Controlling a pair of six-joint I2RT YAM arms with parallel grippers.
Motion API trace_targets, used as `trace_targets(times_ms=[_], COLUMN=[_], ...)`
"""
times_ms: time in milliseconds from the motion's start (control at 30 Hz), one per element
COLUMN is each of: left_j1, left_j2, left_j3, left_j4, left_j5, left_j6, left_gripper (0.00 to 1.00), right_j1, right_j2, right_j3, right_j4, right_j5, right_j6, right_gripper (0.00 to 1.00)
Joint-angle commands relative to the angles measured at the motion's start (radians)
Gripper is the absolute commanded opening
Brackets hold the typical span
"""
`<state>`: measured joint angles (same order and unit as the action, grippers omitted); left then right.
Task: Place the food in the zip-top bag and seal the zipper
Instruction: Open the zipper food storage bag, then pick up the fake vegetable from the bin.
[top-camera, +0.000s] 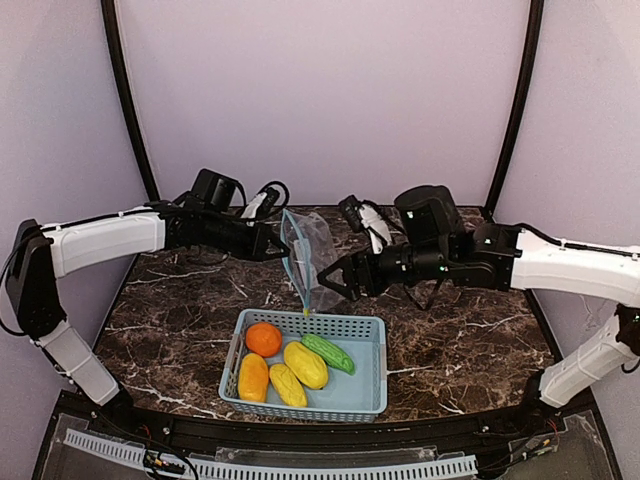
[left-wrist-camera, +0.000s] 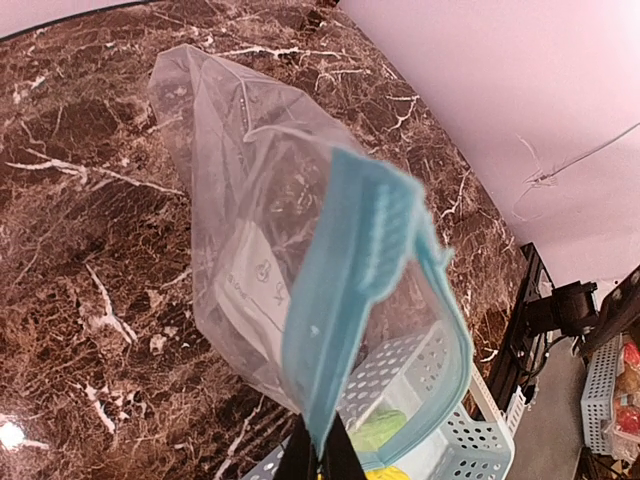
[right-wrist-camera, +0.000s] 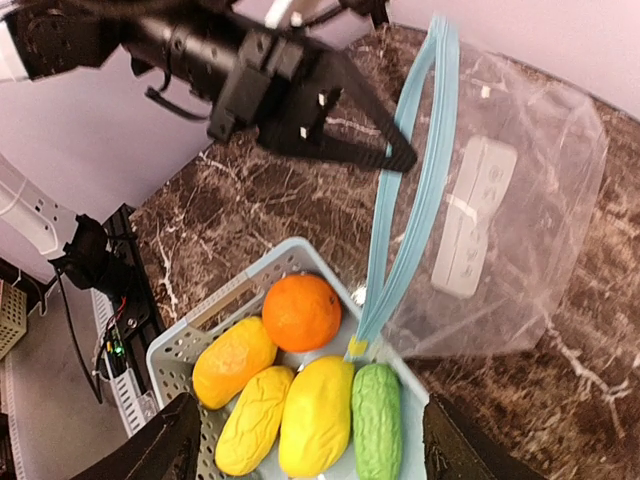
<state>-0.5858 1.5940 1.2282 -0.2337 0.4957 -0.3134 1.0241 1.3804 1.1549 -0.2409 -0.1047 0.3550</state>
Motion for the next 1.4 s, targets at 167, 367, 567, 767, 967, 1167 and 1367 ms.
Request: trace_targets(times_ms=[167,367,567,767,967,1167,1367], left_j1=[0.015,0.015,0.017,0.016,0.016,0.016,0.015], left_j2=[-0.108,-0.119,-0.118,-0.115,-0.112,-0.112,-0.114], left_j3=[-0.008,-0.008,-0.008,-0.008,-0.009,-0.009,-0.009], left_j4=[-0.001,-0.010,-0.010,-0.011,-0.009,-0.009,-0.009], left_j5=[-0.061,-0.086,-0.086,-0.082,-0.077,-0.072,-0.072], left_j6=[0.054,0.066,0.066,0.065,0.061,0.060,0.059], left_gripper=[0.01,0.01,0.01,0.01,0.01,0.01,0.01], right_j1=[0.124,0.143,0.142,0.143,0.138,0.134,0.133], right_j2=[0.095,0.209,0.312,0.377,0.411,0.451,0.488], right_j3=[-0.101,-0.084,-0.062,-0.028,-0.007,0.028,0.051], right_j4=[-0.062,-0.089,-0.101,-0.129,-0.137,-0.134,-0.128], right_j5=[0.032,0.052,0.136,0.194,0.227,0.232,0.229], right_j6=[0.067,0.063,0.028,0.001,-0.012,-0.026,-0.034], right_gripper=[0.62,0.56,0.51,0.47,0.47,0.50,0.50])
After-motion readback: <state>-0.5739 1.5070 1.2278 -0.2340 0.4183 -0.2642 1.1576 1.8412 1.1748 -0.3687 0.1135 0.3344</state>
